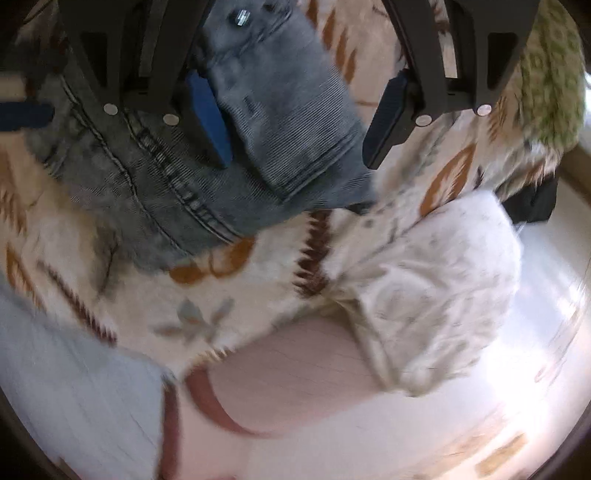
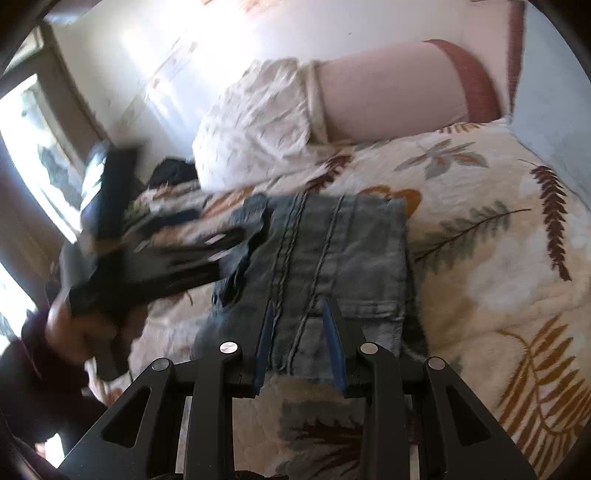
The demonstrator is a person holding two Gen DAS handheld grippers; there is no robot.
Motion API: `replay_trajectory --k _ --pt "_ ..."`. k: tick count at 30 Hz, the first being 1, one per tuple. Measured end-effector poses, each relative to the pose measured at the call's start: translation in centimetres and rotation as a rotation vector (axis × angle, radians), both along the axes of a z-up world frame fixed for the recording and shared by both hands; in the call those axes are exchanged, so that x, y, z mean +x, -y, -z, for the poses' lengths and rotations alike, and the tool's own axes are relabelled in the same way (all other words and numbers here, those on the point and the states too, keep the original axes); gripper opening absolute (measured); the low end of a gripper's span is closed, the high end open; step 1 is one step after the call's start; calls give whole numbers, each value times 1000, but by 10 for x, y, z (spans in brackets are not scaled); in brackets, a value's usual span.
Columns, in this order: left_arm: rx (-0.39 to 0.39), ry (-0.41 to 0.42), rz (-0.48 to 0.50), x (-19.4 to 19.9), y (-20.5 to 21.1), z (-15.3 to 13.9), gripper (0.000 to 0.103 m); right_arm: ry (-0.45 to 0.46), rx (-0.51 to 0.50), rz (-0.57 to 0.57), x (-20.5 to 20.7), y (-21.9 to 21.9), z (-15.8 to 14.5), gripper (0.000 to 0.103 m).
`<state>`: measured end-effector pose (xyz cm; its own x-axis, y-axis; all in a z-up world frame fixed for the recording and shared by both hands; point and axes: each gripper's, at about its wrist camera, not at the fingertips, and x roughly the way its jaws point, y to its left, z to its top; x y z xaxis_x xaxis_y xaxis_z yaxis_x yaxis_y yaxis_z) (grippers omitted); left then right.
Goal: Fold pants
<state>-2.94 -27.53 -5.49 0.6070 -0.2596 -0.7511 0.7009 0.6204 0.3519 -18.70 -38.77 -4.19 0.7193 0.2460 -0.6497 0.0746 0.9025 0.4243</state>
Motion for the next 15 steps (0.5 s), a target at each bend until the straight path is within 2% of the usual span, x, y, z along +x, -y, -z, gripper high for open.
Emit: replay_trajectory --k 2,5,8,12,14,15 --pt "54 -12 -6 5 14 16 74 -44 -17 -21 6 -5 10 28" --pt "62 -50 -29 16 22 31 76 -129 -13 -19 15 -5 31 28" --pt "61 -74 -34 25 26 40 79 -164 26 -7 23 3 45 27" --pt "56 -124 -63 40 26 46 91 -187 137 31 31 19 59 28" --pt "37 -130 -98 46 22 51 103 -198 211 51 34 27 65 28" --pt "20 -131 -111 49 19 53 103 -201 239 57 35 31 67 27"
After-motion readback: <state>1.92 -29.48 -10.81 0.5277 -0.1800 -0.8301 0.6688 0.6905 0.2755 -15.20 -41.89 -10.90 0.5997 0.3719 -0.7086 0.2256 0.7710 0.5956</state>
